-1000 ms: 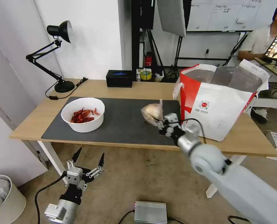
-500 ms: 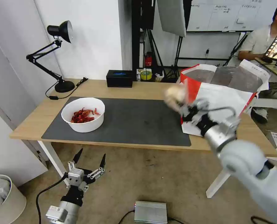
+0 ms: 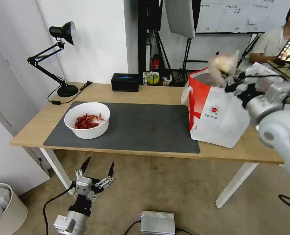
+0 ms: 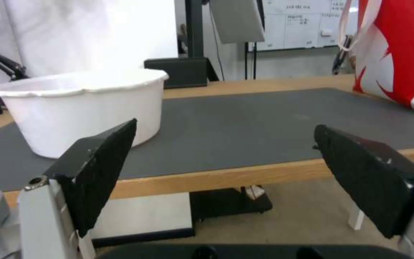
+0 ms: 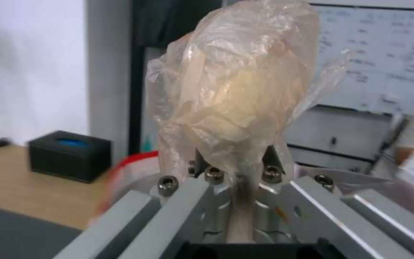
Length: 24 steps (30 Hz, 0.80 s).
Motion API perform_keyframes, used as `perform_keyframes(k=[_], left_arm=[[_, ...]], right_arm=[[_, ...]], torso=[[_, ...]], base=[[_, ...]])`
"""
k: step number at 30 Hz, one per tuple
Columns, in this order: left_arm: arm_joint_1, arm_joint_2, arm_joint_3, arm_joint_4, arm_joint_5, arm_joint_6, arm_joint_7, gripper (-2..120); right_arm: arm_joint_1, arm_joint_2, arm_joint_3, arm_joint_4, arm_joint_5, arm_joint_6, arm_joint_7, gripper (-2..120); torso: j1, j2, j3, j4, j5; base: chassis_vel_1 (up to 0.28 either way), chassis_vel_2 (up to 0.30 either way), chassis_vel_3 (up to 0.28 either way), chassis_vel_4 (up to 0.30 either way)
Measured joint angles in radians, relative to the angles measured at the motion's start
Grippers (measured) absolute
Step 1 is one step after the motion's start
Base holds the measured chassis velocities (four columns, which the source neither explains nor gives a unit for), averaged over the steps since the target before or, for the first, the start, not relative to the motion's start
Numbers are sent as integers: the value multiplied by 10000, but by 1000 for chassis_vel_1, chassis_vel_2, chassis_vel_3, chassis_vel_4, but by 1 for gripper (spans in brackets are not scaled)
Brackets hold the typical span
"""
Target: Pick up the trash from the table and place it into the takeout bag.
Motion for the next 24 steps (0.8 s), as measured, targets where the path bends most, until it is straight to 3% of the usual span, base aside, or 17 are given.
perform_keyframes(k=[12,24], left_arm=[[-45,99,3,92,-161,61,-3,100],[-68,219,-39,80,-240,67,-1,100]], right_arm=[[796,293,-348,-657,1215,-2082,1697,0],[979,347,-278,-366,2300,-2788,2890,3]], torso=[[0,0,0,1,0],[0,0,0,0,-1]], base=[[0,0,0,0],[0,0,0,0]])
